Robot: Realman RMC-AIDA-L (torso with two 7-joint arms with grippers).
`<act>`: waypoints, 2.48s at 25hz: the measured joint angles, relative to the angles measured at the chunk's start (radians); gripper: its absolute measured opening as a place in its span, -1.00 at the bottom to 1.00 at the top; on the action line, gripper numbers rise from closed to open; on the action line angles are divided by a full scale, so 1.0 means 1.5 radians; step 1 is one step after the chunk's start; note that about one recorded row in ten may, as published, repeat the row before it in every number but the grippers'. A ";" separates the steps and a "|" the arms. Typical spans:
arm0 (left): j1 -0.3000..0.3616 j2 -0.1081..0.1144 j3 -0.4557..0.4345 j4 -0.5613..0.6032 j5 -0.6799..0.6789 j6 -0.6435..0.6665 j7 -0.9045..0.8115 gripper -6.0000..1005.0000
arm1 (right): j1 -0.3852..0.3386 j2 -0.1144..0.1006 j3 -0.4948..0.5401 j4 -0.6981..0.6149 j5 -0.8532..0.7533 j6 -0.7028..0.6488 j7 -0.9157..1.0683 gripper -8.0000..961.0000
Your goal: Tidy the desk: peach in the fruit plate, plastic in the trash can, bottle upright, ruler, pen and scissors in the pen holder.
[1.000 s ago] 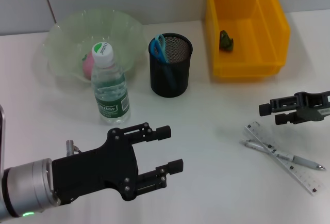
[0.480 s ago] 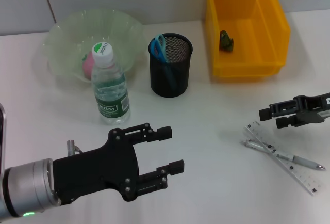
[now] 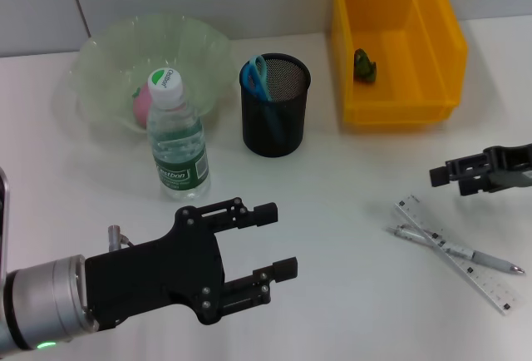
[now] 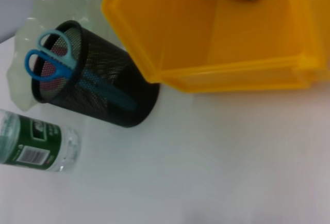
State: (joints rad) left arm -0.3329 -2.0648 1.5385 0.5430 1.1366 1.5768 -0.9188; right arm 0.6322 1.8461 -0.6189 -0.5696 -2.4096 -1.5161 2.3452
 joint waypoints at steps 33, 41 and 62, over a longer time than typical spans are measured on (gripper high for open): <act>0.004 0.011 -0.015 -0.010 0.057 -0.002 0.008 0.63 | -0.006 0.118 -0.197 -0.500 -0.160 -0.184 0.223 0.67; 0.009 0.014 -0.023 -0.011 0.071 0.003 0.008 0.63 | 0.024 0.151 -0.223 -0.502 -0.242 -0.177 0.237 0.67; 0.008 0.012 -0.024 -0.016 0.072 0.002 0.026 0.63 | 0.070 0.156 -0.420 -0.422 -0.273 -0.099 0.349 0.67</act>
State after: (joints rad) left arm -0.3207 -2.0461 1.5033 0.5184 1.2442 1.5792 -0.8804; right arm 0.7370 2.0795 -1.2489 -1.2029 -2.8194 -1.6643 2.8692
